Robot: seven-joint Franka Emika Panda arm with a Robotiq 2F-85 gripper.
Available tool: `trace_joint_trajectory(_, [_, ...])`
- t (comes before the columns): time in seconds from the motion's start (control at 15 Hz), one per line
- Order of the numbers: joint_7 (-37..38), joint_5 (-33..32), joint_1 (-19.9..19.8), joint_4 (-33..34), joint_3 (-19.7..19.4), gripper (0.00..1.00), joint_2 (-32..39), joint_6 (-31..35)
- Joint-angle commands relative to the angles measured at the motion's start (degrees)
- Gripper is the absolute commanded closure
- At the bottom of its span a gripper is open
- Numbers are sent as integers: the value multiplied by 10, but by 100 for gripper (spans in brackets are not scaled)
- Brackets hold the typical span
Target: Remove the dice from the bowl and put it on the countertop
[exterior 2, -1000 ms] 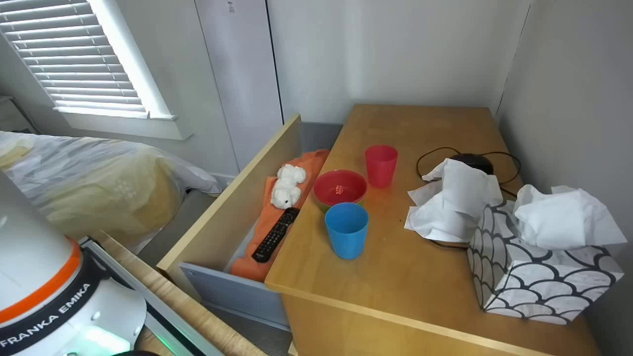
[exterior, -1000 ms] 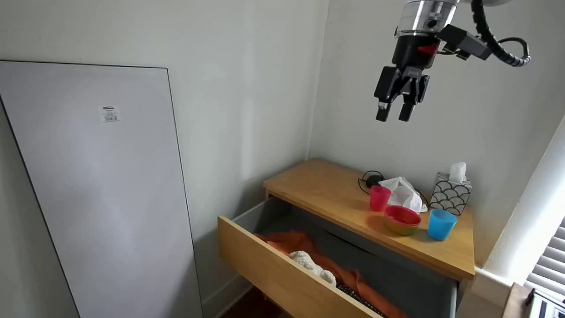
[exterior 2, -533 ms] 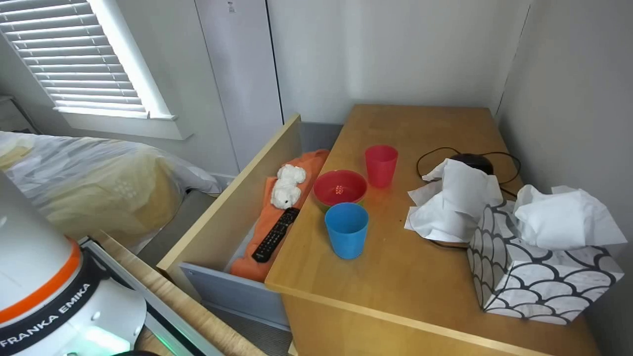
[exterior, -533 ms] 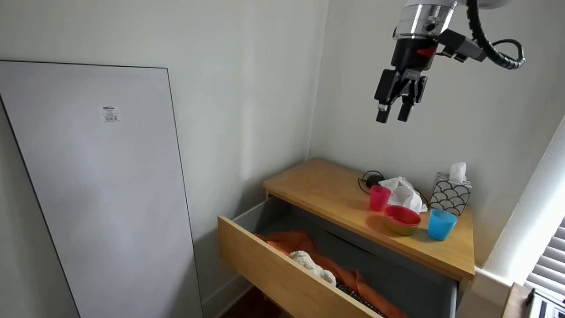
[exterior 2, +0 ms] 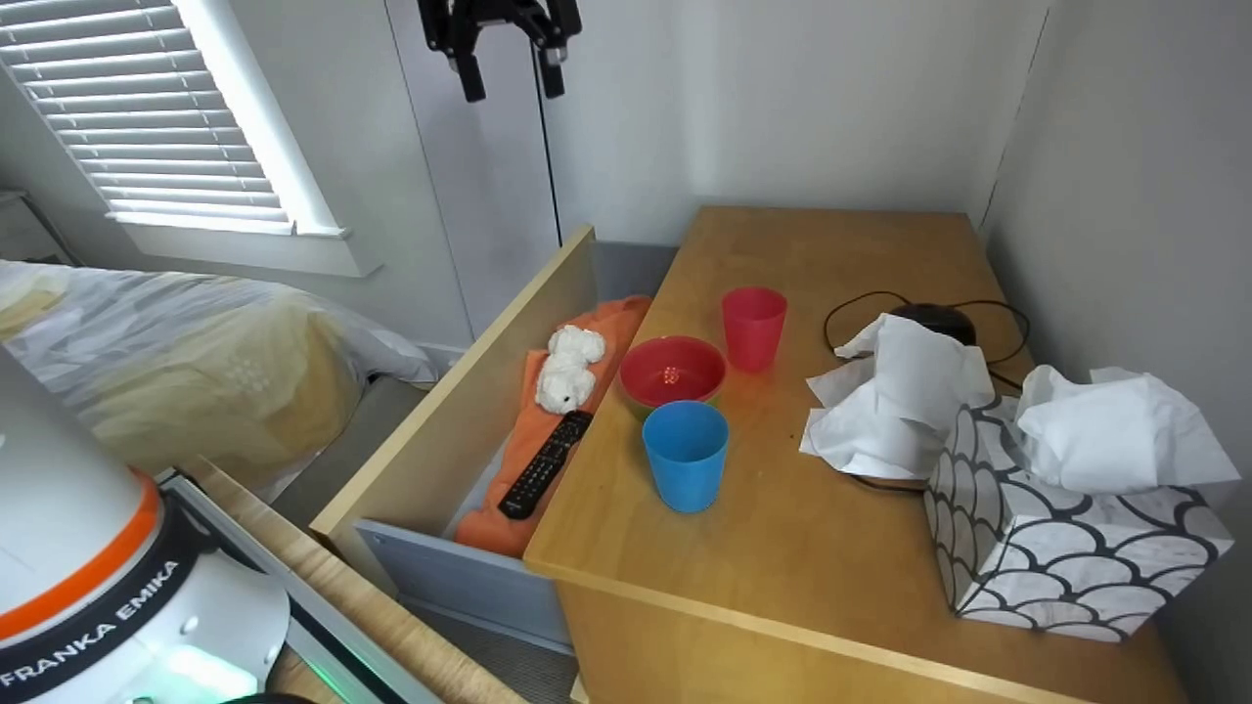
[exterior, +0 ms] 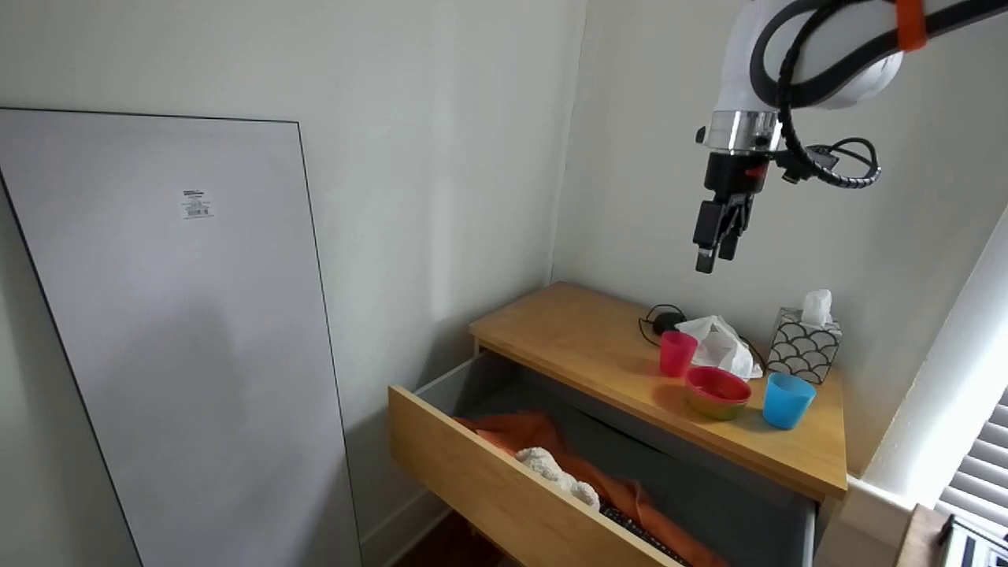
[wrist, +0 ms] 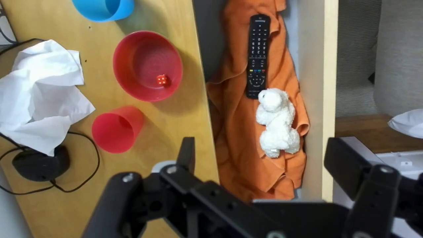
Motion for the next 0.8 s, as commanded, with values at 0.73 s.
trace_joint_trajectory(0.73, [-85, -38, -78, -165, -90, 0, 36, 245])
